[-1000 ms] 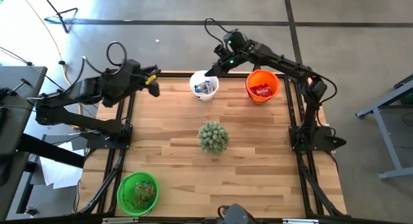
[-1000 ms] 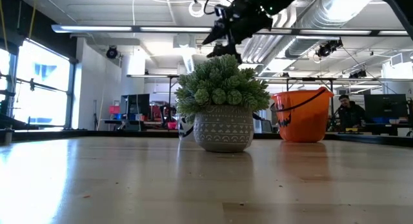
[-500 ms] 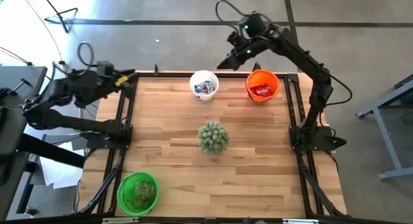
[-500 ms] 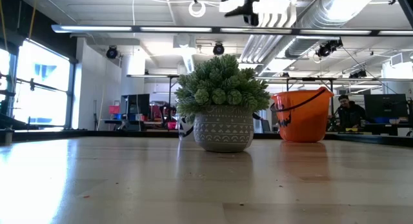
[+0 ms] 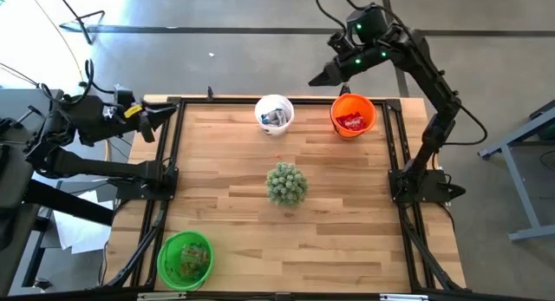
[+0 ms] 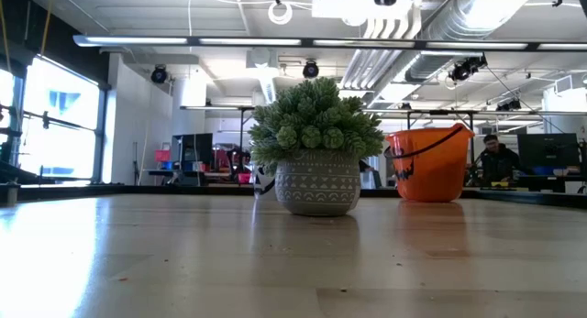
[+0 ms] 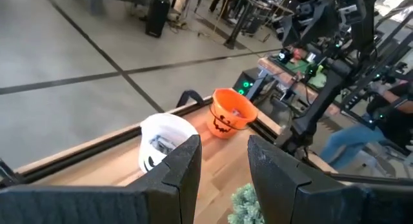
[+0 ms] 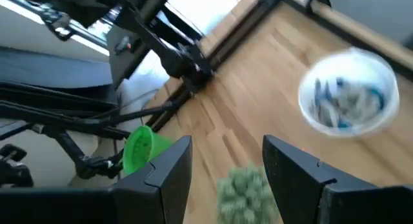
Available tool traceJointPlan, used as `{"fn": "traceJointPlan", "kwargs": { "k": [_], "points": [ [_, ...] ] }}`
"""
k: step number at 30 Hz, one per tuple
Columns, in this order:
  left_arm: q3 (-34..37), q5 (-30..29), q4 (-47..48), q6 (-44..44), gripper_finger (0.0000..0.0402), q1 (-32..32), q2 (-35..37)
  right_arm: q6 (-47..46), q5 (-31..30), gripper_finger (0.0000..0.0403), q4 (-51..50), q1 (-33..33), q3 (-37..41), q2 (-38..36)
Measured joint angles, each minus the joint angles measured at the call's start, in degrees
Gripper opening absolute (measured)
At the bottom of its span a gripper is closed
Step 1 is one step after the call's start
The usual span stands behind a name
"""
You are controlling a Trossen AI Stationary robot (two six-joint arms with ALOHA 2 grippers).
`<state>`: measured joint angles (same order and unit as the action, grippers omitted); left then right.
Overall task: Sort candy
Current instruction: Return to Home Position
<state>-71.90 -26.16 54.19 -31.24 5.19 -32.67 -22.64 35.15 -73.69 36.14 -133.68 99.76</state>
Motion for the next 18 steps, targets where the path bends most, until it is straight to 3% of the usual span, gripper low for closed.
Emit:
{"fn": "traceJointPlan", "kwargs": {
  "k": [3,8,14,18],
  "points": [
    [0.0,-1.72,0.09,0.48,0.0117,0.0,-0.04,2.77,-1.72,0.0183,-5.02,-0.05,-1.26,-0.4],
    [0.02,-10.96,0.55,-0.77,0.0117,0.04,0.0,10.09,-12.77,0.0183,-7.54,-1.3,0.73,-4.21],
    [0.02,-8.09,0.57,-1.52,0.0117,0.02,-0.02,13.03,-15.18,0.0183,-0.68,-2.14,5.54,-9.97],
    [0.02,-7.16,0.57,-1.53,0.0117,0.02,-0.04,14.08,-15.04,0.0183,6.81,-2.6,14.68,-14.97]
  ]
}}
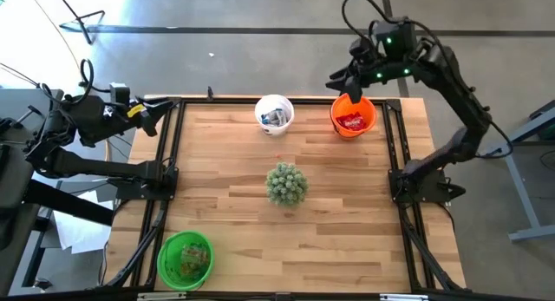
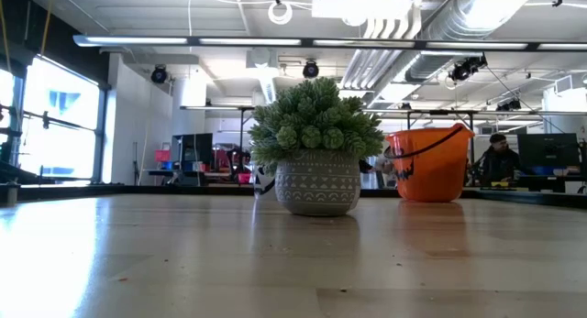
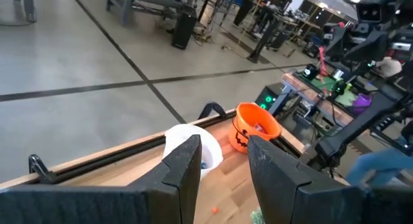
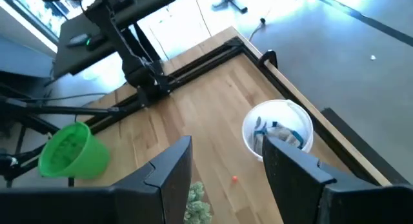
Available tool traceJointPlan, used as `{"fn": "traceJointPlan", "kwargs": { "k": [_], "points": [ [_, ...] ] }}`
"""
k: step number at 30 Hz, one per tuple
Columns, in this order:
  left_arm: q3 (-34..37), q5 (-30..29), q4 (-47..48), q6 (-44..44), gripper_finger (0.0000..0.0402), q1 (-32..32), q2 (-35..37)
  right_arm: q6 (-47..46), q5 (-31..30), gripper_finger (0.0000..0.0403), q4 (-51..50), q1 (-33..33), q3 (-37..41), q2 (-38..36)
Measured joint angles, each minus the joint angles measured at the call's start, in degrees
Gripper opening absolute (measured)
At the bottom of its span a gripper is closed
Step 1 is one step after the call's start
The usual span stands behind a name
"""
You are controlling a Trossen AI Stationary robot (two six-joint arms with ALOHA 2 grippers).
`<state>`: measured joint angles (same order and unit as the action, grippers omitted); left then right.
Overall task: Sort candy
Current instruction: Return to Home Position
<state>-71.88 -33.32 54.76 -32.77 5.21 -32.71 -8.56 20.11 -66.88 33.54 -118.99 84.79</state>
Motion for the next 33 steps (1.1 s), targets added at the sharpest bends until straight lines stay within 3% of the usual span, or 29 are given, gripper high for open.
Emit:
{"fn": "traceJointPlan", "kwargs": {
  "k": [10,20,26,33],
  "points": [
    [0.0,-0.26,-0.04,0.0,0.0117,0.0,0.0,-4.69,2.55,0.0183,17.23,0.13,26.37,-13.61],
    [0.0,-0.33,-0.06,0.0,0.0117,0.0,0.0,-9.77,4.84,0.0183,43.03,2.22,51.5,-29.84],
    [0.0,-0.39,-0.07,0.0,0.0117,-0.03,0.0,-12.48,12.15,0.0183,61.26,2.49,64.18,-34.63],
    [0.0,-0.38,0.93,-0.02,0.0117,-0.02,0.0,-17.09,20.25,0.0183,68.94,7.35,71.91,-36.85]
  ]
}}
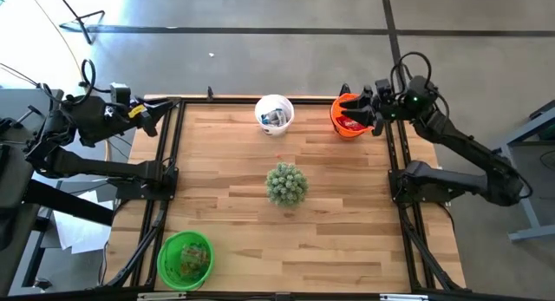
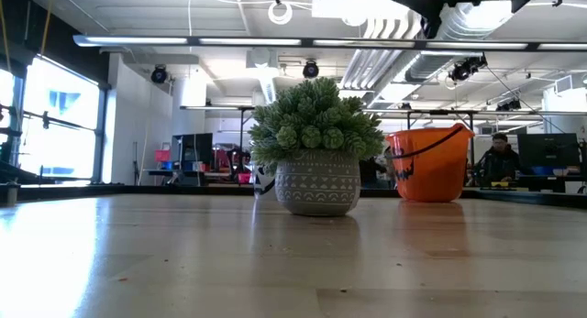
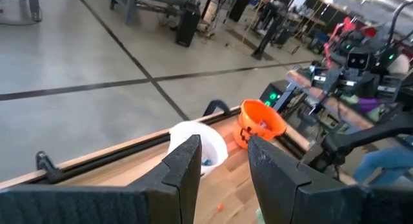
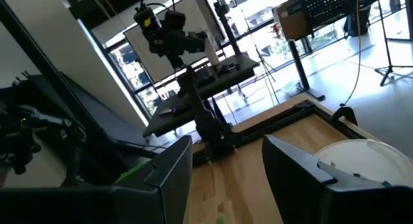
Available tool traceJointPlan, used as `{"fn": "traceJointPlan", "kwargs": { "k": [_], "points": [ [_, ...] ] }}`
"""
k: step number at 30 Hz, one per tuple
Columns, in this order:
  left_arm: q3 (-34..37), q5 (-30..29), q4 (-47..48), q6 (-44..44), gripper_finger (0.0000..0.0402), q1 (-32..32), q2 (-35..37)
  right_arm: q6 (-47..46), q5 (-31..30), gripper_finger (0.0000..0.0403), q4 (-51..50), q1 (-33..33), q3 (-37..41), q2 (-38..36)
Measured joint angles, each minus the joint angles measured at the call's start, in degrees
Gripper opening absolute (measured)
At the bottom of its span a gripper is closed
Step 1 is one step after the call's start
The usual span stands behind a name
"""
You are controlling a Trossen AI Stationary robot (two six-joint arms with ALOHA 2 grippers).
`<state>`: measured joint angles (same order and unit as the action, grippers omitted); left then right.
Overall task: Sort candy
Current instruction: Return to Home Position
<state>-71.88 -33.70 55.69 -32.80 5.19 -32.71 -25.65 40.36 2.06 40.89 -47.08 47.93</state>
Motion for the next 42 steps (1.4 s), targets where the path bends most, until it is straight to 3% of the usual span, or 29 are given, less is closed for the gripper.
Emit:
{"fn": "traceJointPlan", "kwargs": {
  "k": [10,16,30,42],
  "points": [
    [0.04,3.8,6.4,-0.19,0.0117,0.0,0.0,-1.98,0.38,0.0183,0.14,5.17,9.79,-11.39],
    [0.04,4.51,6.28,-0.12,0.0117,0.0,0.0,-2.65,-1.59,0.0183,8.47,5.24,16.1,-17.87],
    [0.04,4.98,6.26,0.0,0.0117,0.02,0.0,4.56,-20.91,0.0183,9.78,5.09,27.22,-19.92],
    [0.04,4.88,6.26,0.0,0.0117,0.02,0.0,5.44,-35.2,0.0183,16.82,-0.5,37.11,-19.97]
  ]
}}
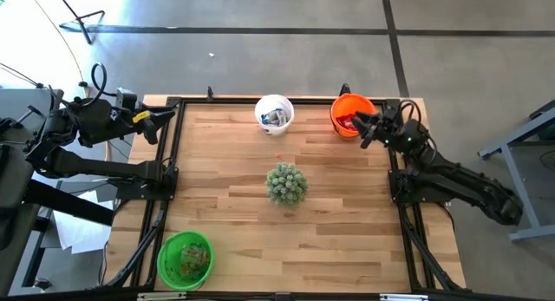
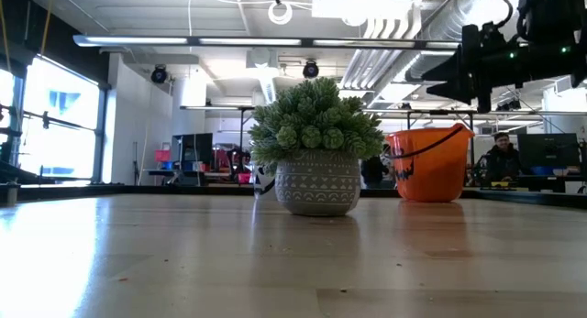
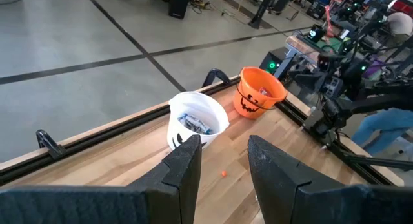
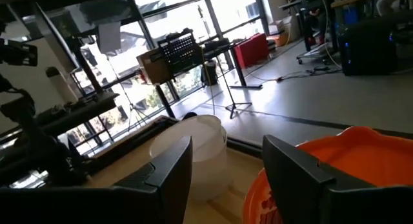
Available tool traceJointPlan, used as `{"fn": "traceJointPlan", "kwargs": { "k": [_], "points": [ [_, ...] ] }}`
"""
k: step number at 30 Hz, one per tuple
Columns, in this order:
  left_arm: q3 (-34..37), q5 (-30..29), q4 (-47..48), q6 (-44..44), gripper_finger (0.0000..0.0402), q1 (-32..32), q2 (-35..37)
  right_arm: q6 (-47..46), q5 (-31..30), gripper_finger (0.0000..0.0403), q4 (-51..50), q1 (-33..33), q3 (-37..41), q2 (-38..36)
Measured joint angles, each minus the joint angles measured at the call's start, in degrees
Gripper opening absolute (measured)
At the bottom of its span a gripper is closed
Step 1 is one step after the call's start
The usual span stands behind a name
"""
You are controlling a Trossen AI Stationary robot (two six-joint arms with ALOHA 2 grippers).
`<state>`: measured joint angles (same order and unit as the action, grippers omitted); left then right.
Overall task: Sort candy
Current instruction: Return to Home Position
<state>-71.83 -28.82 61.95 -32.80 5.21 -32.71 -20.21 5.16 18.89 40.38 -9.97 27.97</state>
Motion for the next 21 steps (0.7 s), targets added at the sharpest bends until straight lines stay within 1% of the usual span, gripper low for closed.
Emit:
{"fn": "traceJointPlan", "kwargs": {
  "k": [5,9,21],
  "points": [
    [0.0,-0.2,0.0,0.0,0.0117,0.0,0.0,0.86,-3.4,0.0183,6.03,-1.84,3.65,0.0],
    [0.0,-0.22,0.0,-0.17,0.0117,0.0,0.0,1.01,-5.33,0.0183,5.76,-2.19,5.36,0.0],
    [-0.02,-0.24,-0.02,-1.64,0.0117,-0.02,0.0,2.47,-5.39,0.0183,2.1,-2.19,6.16,0.02]
  ]
}}
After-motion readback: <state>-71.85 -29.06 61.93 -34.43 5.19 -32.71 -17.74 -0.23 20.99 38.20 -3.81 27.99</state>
